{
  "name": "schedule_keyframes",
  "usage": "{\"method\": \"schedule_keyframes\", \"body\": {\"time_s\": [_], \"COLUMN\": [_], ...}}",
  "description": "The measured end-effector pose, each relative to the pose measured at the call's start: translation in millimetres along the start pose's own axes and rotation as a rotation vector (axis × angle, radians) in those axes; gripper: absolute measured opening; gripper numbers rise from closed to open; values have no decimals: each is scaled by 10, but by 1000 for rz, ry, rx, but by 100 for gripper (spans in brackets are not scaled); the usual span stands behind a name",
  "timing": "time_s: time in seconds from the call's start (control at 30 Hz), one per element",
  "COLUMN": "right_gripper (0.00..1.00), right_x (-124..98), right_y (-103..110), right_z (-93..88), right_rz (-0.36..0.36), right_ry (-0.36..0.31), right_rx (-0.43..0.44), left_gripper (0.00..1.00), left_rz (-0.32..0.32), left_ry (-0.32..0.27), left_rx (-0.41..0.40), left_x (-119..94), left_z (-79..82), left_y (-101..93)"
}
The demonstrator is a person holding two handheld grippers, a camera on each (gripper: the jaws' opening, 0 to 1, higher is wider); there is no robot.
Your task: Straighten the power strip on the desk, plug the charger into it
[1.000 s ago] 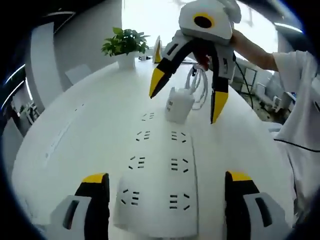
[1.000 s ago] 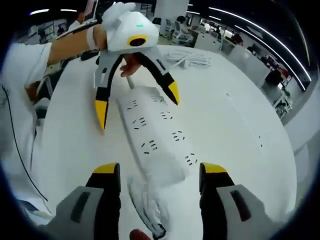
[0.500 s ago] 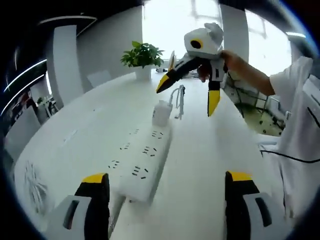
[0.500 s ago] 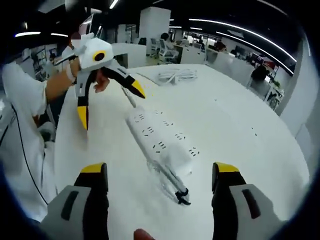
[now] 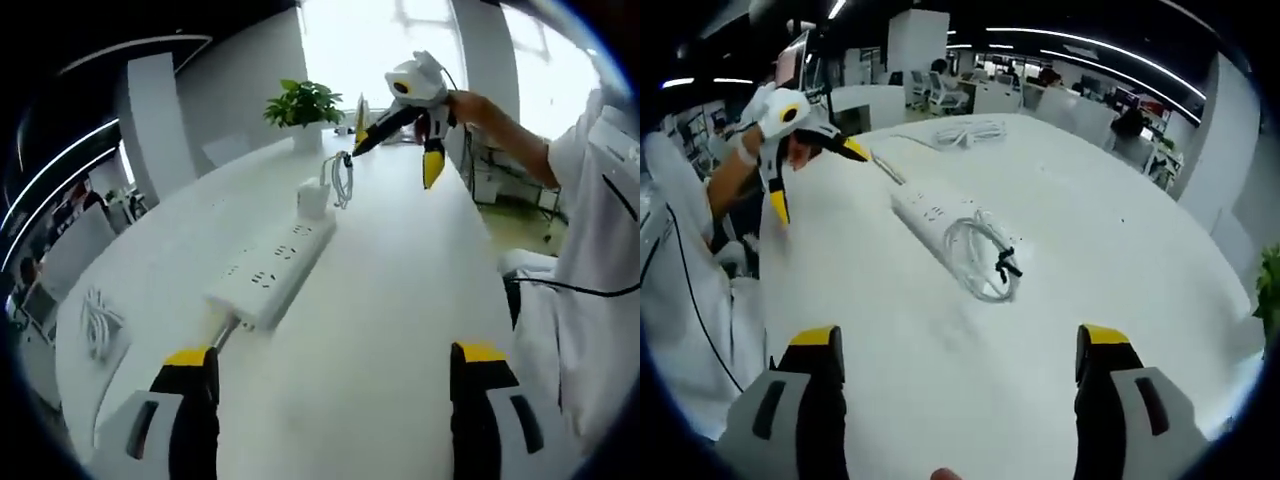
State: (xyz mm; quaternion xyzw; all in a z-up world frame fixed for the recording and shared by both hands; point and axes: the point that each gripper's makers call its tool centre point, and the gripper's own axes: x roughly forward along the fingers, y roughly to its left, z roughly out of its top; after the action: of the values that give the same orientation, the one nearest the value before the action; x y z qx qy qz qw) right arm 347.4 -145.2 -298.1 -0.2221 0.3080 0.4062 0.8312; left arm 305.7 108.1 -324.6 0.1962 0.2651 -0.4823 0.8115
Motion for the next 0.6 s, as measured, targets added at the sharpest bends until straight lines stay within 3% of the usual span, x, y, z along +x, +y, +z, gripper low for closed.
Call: {"method": "schedule_keyframes", "body": {"time_s": [0.17, 0.27, 0.37, 0.53, 0.6], "right_gripper": [97, 97, 97, 94, 90], "right_x": [-229, -350, -434, -556, -564], "right_y": [55, 83, 111, 153, 221], "right_z": [-119, -292, -431, -701, -811], "right_rz": [-50, -85, -108, -150, -140], "right_ry": [-50, -58, -54, -38, -4], "right_rx": [71, 136, 169, 219, 202], "left_gripper": [96, 96, 96, 96, 96], "left_rz": [44, 88, 149, 199, 214], "left_ry": [-60, -72, -50, -69, -34], "left_rx": [-54, -75, -132, -177, -215], "left_x": [-247, -378, -516, -663, -680], "left_z": [50, 25, -107, -229, -348], "left_y": [-112, -151, -171, -202, -226]}}
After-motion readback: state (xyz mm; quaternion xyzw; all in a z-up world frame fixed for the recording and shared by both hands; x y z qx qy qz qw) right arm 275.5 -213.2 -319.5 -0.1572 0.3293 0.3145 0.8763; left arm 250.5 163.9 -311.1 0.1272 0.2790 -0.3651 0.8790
